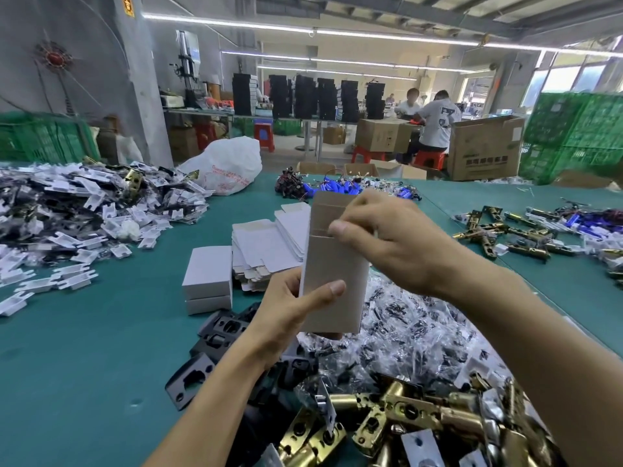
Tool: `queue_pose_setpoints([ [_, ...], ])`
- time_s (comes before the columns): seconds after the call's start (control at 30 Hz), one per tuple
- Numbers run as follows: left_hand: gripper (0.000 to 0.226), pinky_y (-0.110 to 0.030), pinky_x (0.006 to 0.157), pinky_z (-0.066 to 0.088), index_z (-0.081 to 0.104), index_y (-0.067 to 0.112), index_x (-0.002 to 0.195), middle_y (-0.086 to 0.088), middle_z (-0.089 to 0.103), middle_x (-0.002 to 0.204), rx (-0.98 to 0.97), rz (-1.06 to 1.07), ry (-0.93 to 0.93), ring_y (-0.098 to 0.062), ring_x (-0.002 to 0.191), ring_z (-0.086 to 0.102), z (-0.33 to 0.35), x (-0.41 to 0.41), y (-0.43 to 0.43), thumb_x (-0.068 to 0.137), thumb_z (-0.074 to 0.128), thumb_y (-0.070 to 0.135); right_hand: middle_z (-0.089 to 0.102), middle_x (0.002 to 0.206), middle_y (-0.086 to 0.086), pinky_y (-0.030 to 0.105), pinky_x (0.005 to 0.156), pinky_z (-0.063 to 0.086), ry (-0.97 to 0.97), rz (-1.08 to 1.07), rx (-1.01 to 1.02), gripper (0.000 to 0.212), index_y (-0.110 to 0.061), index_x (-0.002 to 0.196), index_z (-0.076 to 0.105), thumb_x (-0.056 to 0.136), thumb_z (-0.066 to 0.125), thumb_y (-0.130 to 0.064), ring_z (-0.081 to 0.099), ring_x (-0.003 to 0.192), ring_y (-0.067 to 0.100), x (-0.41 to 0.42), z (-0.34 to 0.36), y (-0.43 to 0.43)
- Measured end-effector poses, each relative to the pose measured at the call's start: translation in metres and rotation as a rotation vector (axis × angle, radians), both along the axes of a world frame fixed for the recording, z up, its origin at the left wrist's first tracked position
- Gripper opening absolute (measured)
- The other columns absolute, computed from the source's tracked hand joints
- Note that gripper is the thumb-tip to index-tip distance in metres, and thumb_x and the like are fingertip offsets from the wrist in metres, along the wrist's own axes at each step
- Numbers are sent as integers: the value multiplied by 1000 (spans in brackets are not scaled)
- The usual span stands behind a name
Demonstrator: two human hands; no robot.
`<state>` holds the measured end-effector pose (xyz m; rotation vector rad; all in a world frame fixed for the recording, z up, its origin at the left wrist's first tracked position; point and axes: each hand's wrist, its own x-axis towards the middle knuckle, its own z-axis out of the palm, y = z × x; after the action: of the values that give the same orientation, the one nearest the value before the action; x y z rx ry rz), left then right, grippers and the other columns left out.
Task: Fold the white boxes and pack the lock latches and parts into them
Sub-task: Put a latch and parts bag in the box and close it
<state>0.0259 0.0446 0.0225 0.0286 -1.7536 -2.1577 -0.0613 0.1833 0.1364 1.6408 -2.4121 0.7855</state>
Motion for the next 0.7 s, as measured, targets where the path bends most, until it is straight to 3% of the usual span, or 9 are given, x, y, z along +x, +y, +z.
queue_pose_setpoints([
  [0.07, 28, -39, 57, 60, 78, 25, 93, -6, 75, 92, 37, 3, 14, -26, 81, 73, 1, 0, -1, 67, 81, 34, 58, 107, -1, 14, 83, 44, 7, -68, -215, 14, -19, 104, 71, 95, 61, -24, 54, 94, 4, -4, -3, 5],
  [0.13, 25, -42, 62, 61, 78, 27, 96, -7, 75, 99, 84, 8, 10, -27, 89, 73, 1, -1, -2, 71, 82, 30, 60, 113, -2, 29, 87, 54, -92, -109, -306, 24, -24, 111, 66, 89, 70, -19, 60, 99, 10, -10, -9, 12],
  [0.2, 28, -42, 66, 62, 75, 26, 103, -8, 76, 103, 153, -10, -21, -26, 93, 74, 1, -2, -1, 76, 78, 32, 63, 113, -4, 36, 83, 59, -257, -79, -266, 32, -28, 114, 62, 85, 74, -22, 68, 92, 11, -13, -16, 17],
  [0.3, 51, -39, 62, 62, 67, 25, 115, -6, 76, 101, 210, -57, -94, -31, 91, 75, 2, 0, 0, 70, 80, 46, 64, 116, -5, 34, 79, 61, -336, -29, -231, 42, -40, 118, 58, 83, 76, -26, 72, 84, 9, -16, -29, 19],
  [0.4, 63, -38, 58, 62, 57, 22, 127, -13, 74, 104, 170, -157, -108, -43, 88, 73, 1, 1, -1, 75, 84, 47, 70, 112, -1, 36, 74, 62, -511, 63, -339, 46, -38, 119, 59, 83, 76, -14, 74, 81, 26, -21, -38, 20],
  [0.57, 59, -35, 64, 60, 66, 12, 115, -13, 74, 99, 47, -124, -142, -37, 84, 73, -4, -1, 0, 63, 90, 25, 71, 108, 4, 37, 72, 62, -595, 150, -358, 49, -45, 119, 62, 83, 75, -15, 73, 83, 31, -28, -51, 26],
  [0.7, 51, -32, 60, 58, 70, 13, 105, -12, 75, 90, -69, -104, -181, -31, 71, 72, -5, -3, 0, 62, 93, 29, 68, 107, 6, 38, 72, 61, -607, 156, -306, 41, -43, 111, 64, 87, 73, -11, 70, 85, 34, -33, -53, 27],
])
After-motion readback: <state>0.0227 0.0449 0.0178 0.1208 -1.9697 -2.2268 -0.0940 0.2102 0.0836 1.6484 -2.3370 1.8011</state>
